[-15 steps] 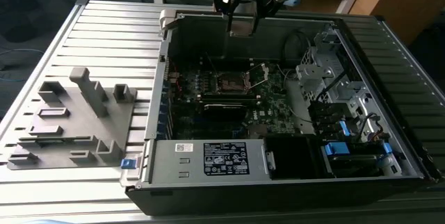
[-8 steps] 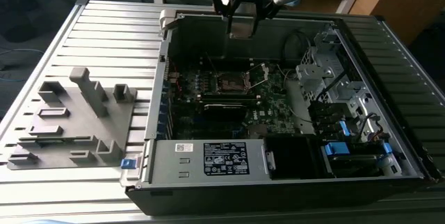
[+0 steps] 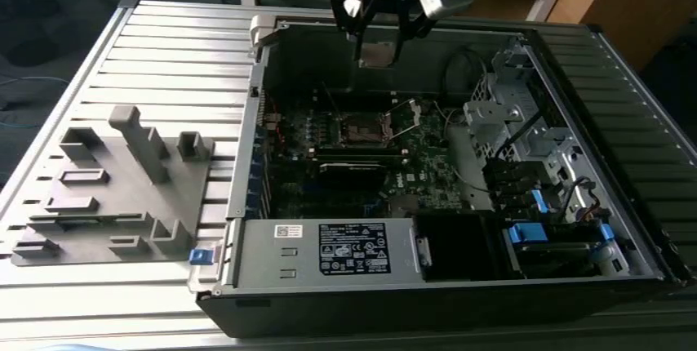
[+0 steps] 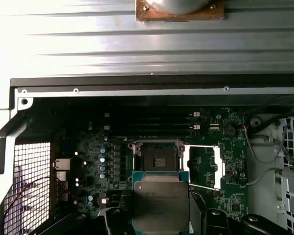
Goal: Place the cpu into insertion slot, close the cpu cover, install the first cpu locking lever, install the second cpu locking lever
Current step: 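Place the cpu into insertion slot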
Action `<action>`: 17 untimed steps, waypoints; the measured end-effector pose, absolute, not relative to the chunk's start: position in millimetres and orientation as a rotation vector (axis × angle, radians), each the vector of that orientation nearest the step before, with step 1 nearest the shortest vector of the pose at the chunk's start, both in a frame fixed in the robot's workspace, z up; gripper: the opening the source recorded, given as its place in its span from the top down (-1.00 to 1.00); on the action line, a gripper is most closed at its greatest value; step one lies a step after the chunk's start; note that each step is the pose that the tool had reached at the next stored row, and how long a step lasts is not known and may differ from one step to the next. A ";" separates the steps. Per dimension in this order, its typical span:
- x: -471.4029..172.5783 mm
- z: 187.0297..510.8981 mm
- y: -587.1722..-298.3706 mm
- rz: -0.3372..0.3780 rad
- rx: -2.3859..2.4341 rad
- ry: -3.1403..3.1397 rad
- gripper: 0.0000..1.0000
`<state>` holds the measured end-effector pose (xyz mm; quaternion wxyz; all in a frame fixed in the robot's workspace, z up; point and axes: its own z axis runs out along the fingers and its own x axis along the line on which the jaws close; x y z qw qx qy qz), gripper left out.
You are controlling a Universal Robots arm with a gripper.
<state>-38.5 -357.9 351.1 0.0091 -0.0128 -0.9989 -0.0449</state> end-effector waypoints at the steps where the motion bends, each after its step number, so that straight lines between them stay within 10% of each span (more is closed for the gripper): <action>1: -38.5 350.2 -357.9 -0.140 -0.040 -3.120 -0.08; 17: -38.6 342.1 -357.9 -0.140 -0.040 -3.120 -0.08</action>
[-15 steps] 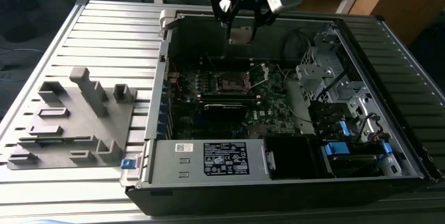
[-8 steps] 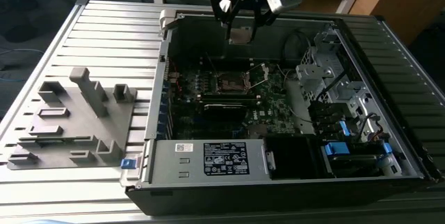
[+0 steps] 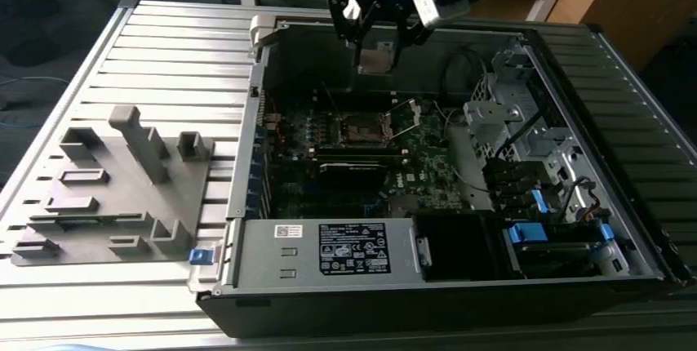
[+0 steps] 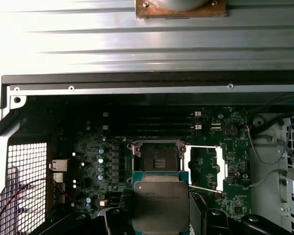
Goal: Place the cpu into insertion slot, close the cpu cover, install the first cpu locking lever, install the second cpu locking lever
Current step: 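Place the cpu into insertion slot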
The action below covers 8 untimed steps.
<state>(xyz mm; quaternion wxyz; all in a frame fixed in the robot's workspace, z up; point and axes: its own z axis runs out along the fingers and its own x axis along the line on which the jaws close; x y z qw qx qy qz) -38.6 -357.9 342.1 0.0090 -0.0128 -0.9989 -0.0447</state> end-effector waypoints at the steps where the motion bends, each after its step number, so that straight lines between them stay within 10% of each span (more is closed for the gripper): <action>1: -38.6 342.1 -357.9 -0.140 -0.040 -3.120 -0.08; 8: -38.6 335.2 -357.9 -0.140 -0.040 -3.122 -0.08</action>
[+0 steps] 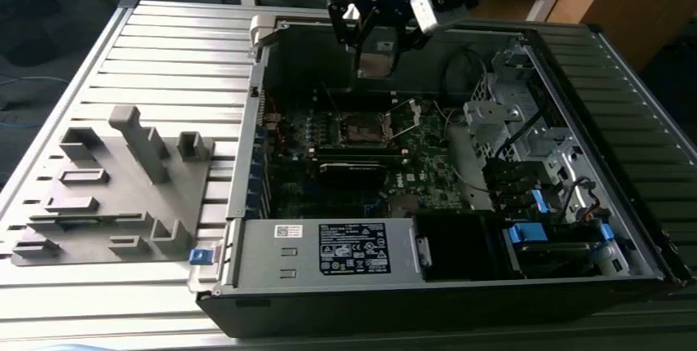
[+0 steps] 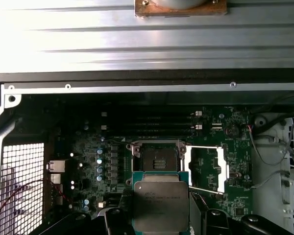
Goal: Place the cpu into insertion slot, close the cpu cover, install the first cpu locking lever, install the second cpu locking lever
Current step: 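Place the cpu into insertion slot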
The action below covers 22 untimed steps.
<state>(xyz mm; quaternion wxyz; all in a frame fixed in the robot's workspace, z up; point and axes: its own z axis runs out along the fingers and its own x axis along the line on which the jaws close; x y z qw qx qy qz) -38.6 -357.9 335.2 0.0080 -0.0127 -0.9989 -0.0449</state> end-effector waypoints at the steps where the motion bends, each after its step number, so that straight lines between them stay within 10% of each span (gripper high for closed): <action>1: -38.6 334.5 -357.9 -0.140 -0.040 -3.122 -0.08; 22: -38.6 332.4 -357.9 -0.140 -0.040 -3.122 -0.08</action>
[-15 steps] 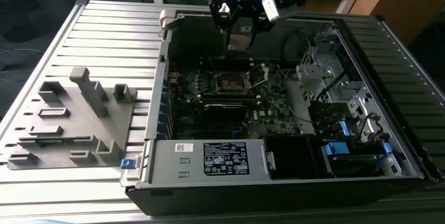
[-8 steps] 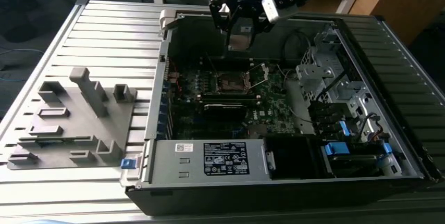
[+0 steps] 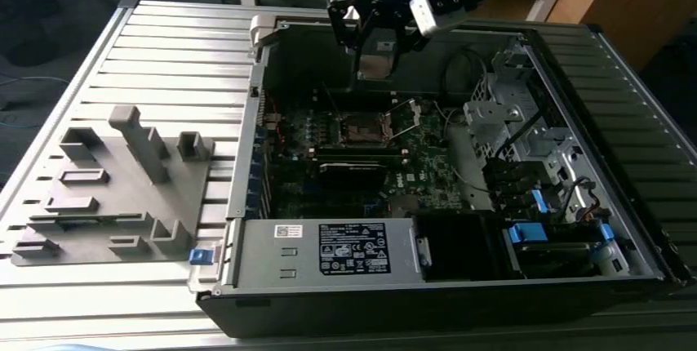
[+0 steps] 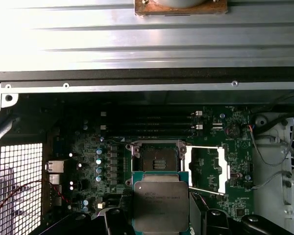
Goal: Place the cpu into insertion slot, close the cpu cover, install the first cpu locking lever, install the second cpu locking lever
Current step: 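Place the cpu into insertion slot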
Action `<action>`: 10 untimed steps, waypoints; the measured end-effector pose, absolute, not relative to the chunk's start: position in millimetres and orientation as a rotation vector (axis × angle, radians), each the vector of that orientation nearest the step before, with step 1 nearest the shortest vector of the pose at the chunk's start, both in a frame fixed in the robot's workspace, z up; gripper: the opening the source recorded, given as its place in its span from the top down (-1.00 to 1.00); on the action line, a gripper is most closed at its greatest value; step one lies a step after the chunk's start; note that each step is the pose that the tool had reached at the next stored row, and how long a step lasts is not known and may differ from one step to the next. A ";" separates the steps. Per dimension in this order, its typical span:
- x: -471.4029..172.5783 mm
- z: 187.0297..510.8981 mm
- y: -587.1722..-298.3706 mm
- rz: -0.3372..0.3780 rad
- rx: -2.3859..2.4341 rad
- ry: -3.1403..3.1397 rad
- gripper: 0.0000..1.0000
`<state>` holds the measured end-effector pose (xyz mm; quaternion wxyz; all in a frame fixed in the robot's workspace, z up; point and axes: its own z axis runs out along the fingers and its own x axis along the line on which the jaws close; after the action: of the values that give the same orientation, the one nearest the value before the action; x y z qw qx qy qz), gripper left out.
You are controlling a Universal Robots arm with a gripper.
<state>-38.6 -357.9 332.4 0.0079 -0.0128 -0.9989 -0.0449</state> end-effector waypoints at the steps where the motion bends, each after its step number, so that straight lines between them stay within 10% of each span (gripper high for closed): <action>1: -38.6 332.4 -357.9 -0.140 -0.040 -3.122 -0.08; 10: -38.6 331.2 -357.9 -0.140 -0.040 -3.122 -0.08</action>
<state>-38.6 -357.9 331.2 0.0079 -0.0127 -0.9989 -0.0448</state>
